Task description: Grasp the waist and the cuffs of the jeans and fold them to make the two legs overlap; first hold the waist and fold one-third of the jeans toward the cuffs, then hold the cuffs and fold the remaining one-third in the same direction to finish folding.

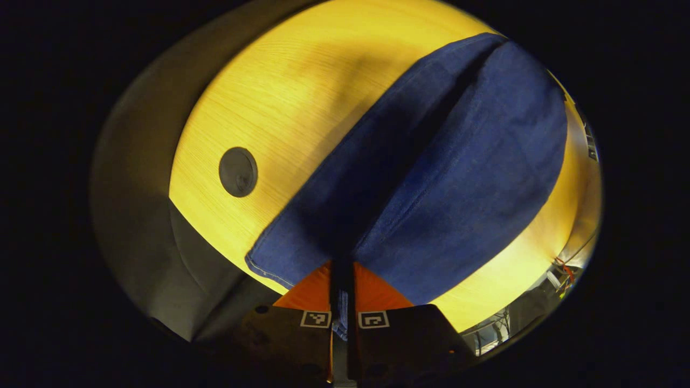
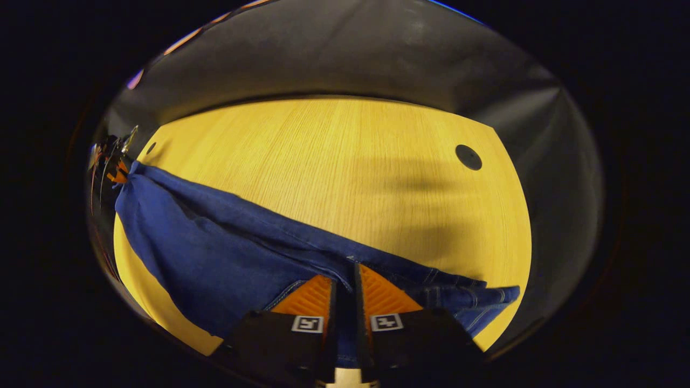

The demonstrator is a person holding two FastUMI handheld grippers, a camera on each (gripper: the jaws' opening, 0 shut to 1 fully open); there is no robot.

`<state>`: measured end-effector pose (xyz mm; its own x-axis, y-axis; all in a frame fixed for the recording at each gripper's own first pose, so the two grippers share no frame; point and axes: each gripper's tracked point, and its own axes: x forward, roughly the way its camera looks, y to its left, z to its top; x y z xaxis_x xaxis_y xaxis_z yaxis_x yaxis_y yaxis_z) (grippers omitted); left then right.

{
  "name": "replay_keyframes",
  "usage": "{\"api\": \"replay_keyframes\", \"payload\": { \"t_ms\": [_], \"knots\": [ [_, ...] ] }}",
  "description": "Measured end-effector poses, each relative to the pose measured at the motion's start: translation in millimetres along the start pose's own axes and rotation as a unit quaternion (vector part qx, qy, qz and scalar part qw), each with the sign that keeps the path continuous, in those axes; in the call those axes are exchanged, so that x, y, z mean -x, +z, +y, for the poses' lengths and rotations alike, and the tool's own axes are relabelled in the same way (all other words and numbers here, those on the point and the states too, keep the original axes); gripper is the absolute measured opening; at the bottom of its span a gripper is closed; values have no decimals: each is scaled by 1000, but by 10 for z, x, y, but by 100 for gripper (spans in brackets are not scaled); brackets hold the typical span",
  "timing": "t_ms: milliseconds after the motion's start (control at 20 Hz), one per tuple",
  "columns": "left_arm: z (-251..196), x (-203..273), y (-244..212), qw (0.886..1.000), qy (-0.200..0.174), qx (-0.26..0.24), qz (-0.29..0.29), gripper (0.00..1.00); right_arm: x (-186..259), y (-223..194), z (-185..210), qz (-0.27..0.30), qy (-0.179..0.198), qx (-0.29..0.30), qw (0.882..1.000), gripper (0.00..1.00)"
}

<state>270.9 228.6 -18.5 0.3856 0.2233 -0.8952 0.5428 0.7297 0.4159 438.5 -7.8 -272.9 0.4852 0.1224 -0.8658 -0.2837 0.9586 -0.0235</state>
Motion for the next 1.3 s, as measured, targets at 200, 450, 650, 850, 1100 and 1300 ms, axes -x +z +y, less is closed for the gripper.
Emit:
{"api": "replay_keyframes", "payload": {
  "t_ms": [200, 450, 650, 850, 1100, 1300],
  "knots": [
    [371, 64, 181, 995, 80, 0, -55, 80, 133, 212, -107, -52, 10, -73, 996, 70],
    [595, 335, 524, 970, 151, 74, -176, 96, 393, 192, -681, -83, -34, -147, 985, 99],
    [198, 445, 694, 938, 123, 183, -267, 96, 596, -279, -1144, -67, -72, -187, 977, 96],
    [-242, 525, 883, 885, 83, 305, -342, 96, 661, -767, -1481, -43, -103, -211, 971, 100],
    [-745, 719, 966, 853, 57, 350, -382, 96, 532, -1099, -1617, -30, -94, -232, 968, 96],
    [-960, 969, 962, 820, 56, 393, -412, 96, 470, -1171, -1525, -24, -69, -231, 970, 99]
  ]
}}
